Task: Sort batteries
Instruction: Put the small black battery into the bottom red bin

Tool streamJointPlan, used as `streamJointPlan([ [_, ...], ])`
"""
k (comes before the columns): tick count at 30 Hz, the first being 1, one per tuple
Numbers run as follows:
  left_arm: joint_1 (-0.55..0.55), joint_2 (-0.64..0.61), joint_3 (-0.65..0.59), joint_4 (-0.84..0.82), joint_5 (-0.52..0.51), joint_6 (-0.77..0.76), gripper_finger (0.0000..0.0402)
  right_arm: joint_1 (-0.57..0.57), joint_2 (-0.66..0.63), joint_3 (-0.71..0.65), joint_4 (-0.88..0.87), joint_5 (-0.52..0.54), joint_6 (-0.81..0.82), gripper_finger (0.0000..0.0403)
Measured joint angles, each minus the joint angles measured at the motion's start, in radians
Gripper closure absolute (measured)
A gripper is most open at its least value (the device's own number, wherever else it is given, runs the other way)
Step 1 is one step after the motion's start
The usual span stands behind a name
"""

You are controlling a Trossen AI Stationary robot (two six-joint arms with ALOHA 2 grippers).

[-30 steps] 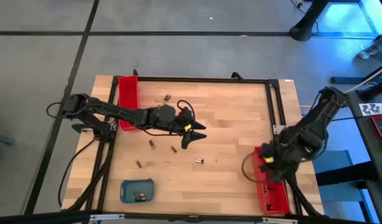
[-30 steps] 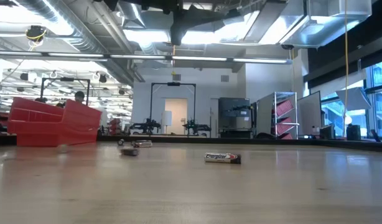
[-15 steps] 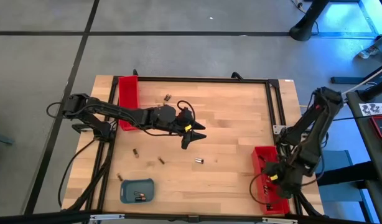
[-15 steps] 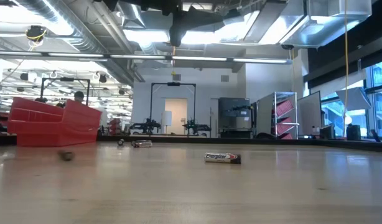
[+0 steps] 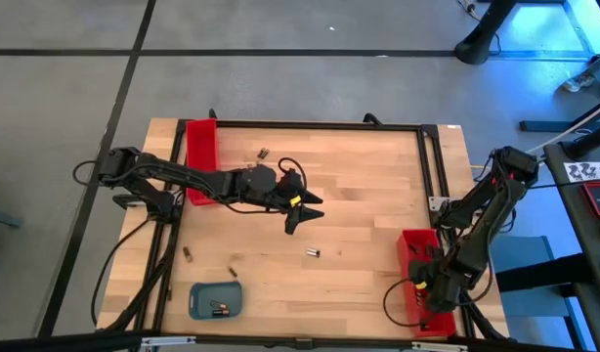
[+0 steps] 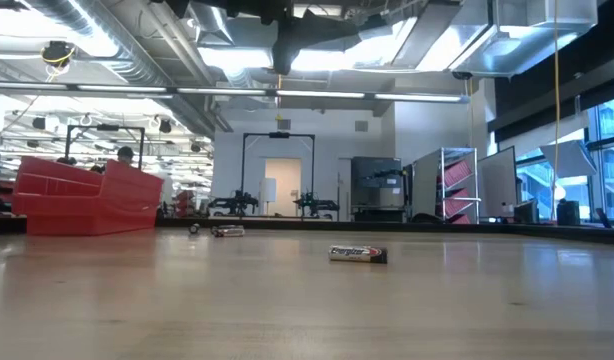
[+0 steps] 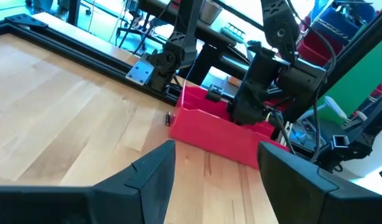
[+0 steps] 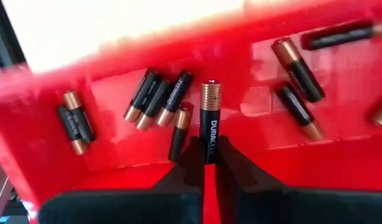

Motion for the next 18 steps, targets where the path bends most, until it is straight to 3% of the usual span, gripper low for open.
streamJointPlan([
  [18,0.002,0.0,0.0,0.001,0.0,-0.001,0.0185,-0.029,0.047,-0.035,0.051,-0.01,-0.004,0.0387],
])
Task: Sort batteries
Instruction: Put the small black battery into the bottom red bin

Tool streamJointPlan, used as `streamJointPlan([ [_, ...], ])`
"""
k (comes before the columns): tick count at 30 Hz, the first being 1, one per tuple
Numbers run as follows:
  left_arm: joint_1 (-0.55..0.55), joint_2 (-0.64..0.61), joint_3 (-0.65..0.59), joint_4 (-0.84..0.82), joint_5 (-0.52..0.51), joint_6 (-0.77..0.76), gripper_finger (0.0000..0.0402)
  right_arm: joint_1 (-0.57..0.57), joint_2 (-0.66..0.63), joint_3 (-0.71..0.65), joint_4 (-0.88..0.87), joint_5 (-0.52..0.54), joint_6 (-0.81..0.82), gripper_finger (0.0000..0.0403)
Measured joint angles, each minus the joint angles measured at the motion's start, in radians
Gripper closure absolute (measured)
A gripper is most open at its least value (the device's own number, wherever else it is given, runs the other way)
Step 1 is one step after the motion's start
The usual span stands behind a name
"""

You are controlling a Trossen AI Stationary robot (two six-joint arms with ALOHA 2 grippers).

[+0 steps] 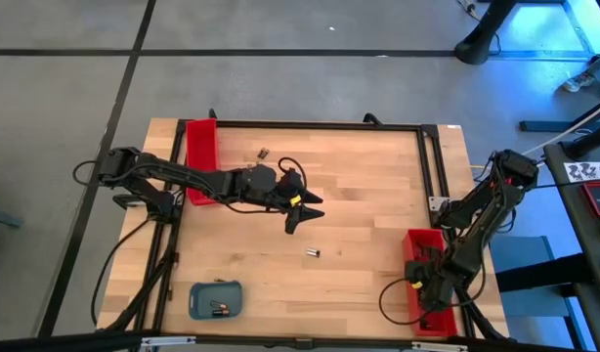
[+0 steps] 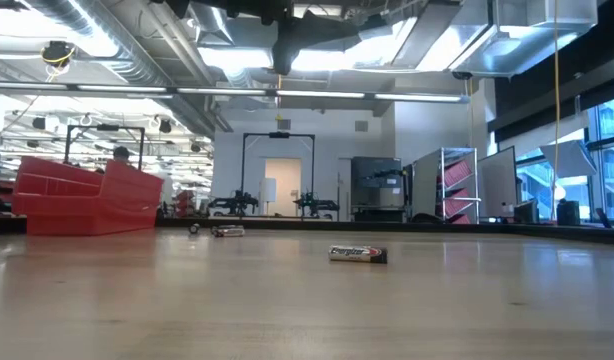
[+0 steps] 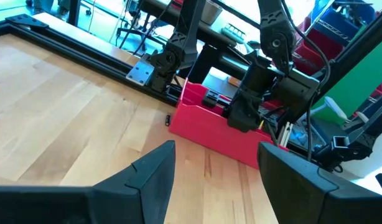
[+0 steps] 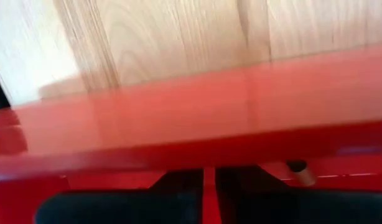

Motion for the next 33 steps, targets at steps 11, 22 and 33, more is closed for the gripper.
streamJointPlan([
  [11,0.0,0.0,0.0,0.0,0.0,0.0,0.0185,0.0,0.0,0.0,0.0,-0.001,0.005,0.0348],
  [22,0.0,0.0,0.0,0.0,0.0,0.0,0.0185,0.0,0.0,0.015,-0.02,-0.036,0.024,0.0345],
  [33,0.0,0.0,0.0,-0.001,0.0,0.0,0.0185,0.002,-0.001,0.039,-0.024,-0.022,0.028,0.0345],
])
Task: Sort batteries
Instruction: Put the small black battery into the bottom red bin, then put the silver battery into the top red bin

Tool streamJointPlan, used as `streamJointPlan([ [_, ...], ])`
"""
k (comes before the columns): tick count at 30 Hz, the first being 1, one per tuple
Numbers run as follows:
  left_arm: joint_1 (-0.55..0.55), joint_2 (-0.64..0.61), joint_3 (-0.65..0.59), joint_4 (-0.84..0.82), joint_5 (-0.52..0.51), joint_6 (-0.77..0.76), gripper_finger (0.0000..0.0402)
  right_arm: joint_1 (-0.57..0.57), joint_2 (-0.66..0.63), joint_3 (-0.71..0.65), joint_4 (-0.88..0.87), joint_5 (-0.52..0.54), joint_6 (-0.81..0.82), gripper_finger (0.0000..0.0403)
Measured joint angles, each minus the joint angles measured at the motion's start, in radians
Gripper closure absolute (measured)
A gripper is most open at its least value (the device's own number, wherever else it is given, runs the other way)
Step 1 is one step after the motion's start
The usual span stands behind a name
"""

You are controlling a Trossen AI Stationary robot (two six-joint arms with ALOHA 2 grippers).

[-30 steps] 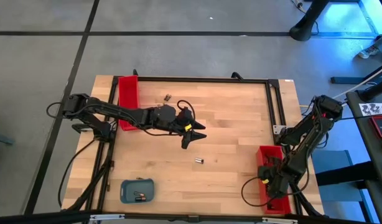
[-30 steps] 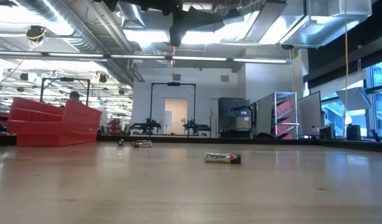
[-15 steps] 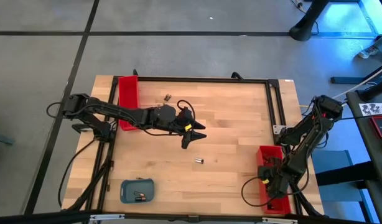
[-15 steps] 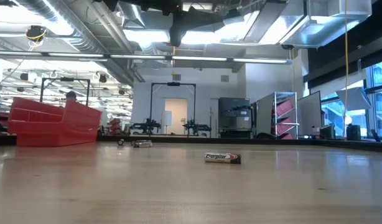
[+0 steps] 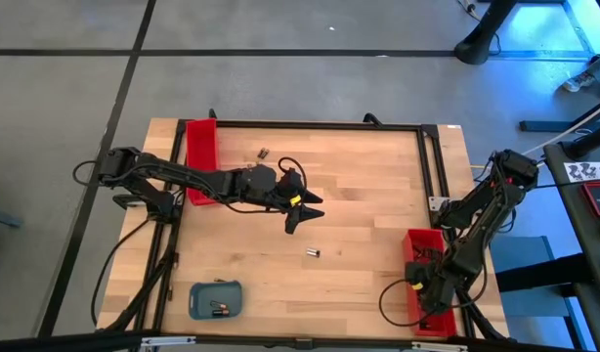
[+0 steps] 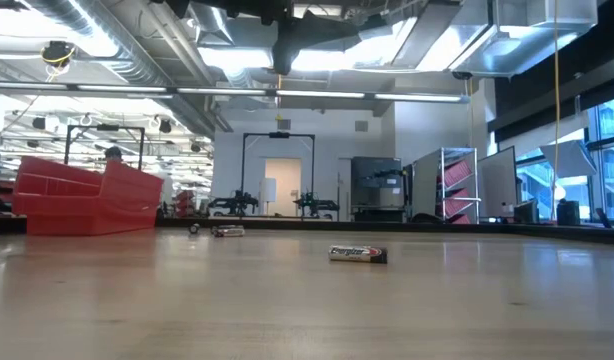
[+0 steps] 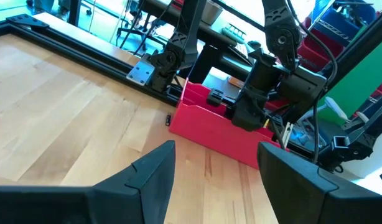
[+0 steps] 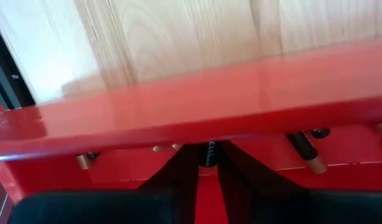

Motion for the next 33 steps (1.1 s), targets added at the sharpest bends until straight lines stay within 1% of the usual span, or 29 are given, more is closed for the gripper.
streamJointPlan([
  [4,0.0,0.0,0.0,0.0,0.0,0.0,0.0186,0.0,0.0,0.0,-0.005,0.028,0.0,0.0335],
  [10,0.0,0.0,0.0,0.0,0.0,0.0,0.0185,0.0,0.0,0.0,-0.051,0.03,-0.006,0.0274],
  [13,0.0,0.0,0.0,0.0,0.0,0.0,0.0185,0.0,0.0,0.009,-0.054,0.003,-0.007,0.025],
  [16,0.0,0.0,0.0,0.0,0.0,0.0,0.0185,0.0,0.0,0.057,-0.078,-0.009,0.003,0.024],
  [21,0.0,0.0,0.0,0.0,0.0,0.012,0.0185,0.0,-0.023,0.21,-0.214,0.018,0.004,0.0238],
  [24,0.0,0.0,0.0,0.0,0.0,0.039,0.0185,0.0,-0.046,0.324,-0.331,0.087,0.012,0.0238],
  [27,0.0,0.0,0.0,-0.001,0.0,0.065,0.0186,0.0,-0.058,0.437,-0.462,0.189,0.027,0.0238],
  [30,0.0,0.0,0.0,-0.002,0.003,0.094,0.0186,0.0,-0.059,0.529,-0.56,0.334,0.028,0.0237],
  [33,-0.001,-0.006,0.0,-0.028,0.029,0.117,0.0186,-0.005,-0.06,0.575,-0.584,0.525,0.029,0.0237],
])
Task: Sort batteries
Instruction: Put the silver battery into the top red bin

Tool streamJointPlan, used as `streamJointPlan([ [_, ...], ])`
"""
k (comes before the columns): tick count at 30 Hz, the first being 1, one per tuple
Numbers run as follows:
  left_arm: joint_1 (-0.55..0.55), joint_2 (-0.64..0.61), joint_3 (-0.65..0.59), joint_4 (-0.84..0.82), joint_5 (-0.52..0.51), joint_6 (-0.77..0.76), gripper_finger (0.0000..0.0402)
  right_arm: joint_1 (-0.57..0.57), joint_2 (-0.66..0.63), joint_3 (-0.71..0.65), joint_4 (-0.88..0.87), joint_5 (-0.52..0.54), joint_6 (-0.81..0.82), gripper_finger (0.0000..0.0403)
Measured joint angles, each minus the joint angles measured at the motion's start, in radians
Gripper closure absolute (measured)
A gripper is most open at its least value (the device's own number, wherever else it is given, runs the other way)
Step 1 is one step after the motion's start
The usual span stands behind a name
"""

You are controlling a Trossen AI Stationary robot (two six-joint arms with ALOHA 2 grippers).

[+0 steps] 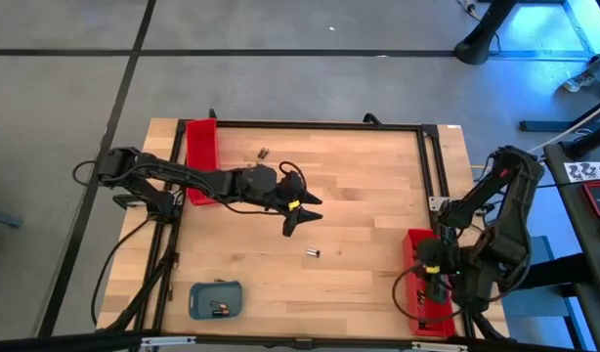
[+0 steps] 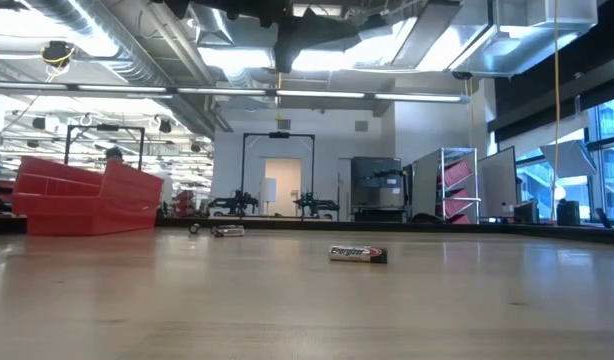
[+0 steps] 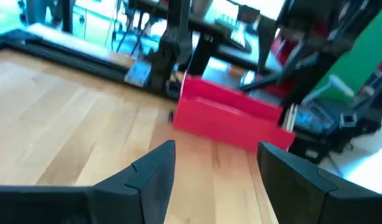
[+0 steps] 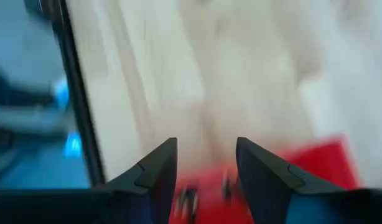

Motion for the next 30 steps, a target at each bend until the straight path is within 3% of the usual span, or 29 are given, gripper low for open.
streamJointPlan([
  [4,-0.001,-0.026,0.05,-0.21,0.003,0.031,0.0186,-0.08,0.001,0.005,0.002,0.15,0.024,0.0237],
  [7,-0.007,-0.047,0.115,-0.398,-0.007,0.064,0.0186,-0.187,0.006,-0.017,0.043,0.183,-0.012,0.0237],
  [10,-0.024,-0.056,0.175,-0.574,-0.026,0.128,0.0186,-0.306,0.006,-0.066,0.161,0.173,-0.149,0.0237],
  [13,-0.04,-0.056,0.204,-0.705,-0.027,0.144,0.0186,-0.428,0.006,-0.146,0.383,0.097,-0.374,0.0237],
  [16,-0.042,-0.056,0.206,-0.785,-0.027,0.068,0.0186,-0.542,0.006,-0.26,0.674,-0.043,-0.581,0.0229],
  [21,-0.049,-0.056,0.206,-0.914,-0.032,-0.091,0.0186,-0.705,0.028,-0.462,1.064,-0.266,-0.733,0.0183],
  [25,-0.078,-0.056,0.207,-1.01,-0.03,-0.134,0.0186,-0.763,0.119,-0.516,1.202,-0.305,-0.878,0.0147],
  [30,-0.122,-0.056,0.207,-1.104,-0.061,-0.196,0.0186,-0.776,0.29,-0.504,1.387,-0.307,-0.967,0.0137],
])
